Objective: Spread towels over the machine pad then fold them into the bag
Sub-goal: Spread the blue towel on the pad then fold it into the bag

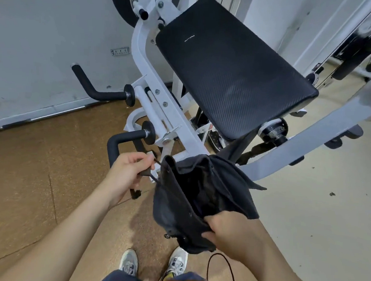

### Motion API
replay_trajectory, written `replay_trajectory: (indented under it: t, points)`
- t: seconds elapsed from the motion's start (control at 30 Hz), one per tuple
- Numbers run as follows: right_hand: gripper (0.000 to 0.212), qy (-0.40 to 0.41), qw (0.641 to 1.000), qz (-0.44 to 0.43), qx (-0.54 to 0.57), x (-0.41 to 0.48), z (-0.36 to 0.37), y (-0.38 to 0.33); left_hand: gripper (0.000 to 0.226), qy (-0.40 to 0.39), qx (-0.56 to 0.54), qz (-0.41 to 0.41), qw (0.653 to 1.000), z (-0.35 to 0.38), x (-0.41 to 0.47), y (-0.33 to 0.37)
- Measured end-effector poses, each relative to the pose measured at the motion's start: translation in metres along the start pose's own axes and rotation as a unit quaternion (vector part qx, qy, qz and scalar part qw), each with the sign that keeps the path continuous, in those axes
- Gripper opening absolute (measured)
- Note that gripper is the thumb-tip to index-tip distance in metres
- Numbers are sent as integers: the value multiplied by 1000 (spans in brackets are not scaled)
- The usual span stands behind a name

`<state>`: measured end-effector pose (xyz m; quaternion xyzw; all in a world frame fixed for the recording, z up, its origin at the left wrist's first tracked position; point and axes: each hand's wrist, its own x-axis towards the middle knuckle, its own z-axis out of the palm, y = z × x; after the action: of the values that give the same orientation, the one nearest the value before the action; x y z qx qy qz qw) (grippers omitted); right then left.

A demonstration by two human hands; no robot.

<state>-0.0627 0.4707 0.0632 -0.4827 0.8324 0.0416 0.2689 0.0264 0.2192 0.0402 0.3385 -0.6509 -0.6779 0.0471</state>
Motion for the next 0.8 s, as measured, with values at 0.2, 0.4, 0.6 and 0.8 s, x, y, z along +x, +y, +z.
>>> replay_trajectory:
  t: [0.2, 0.4, 0.6, 0.8]
  points:
    - [32, 45, 990, -54, -123, 28, 38, 14, 33, -9, 588, 40, 808, 13, 23, -40]
    - [51, 152, 974, -64, -155, 32, 54, 14, 79, -100, 369, 31, 923, 110, 62, 2]
    - [51, 200, 972, -50, -109, 34, 68, 24, 39, -134, 585, 162, 783, 124, 102, -7]
    - [37, 231, 909, 70, 338, 4, 84, 71, 40, -145, 553, 235, 786, 111, 103, 1]
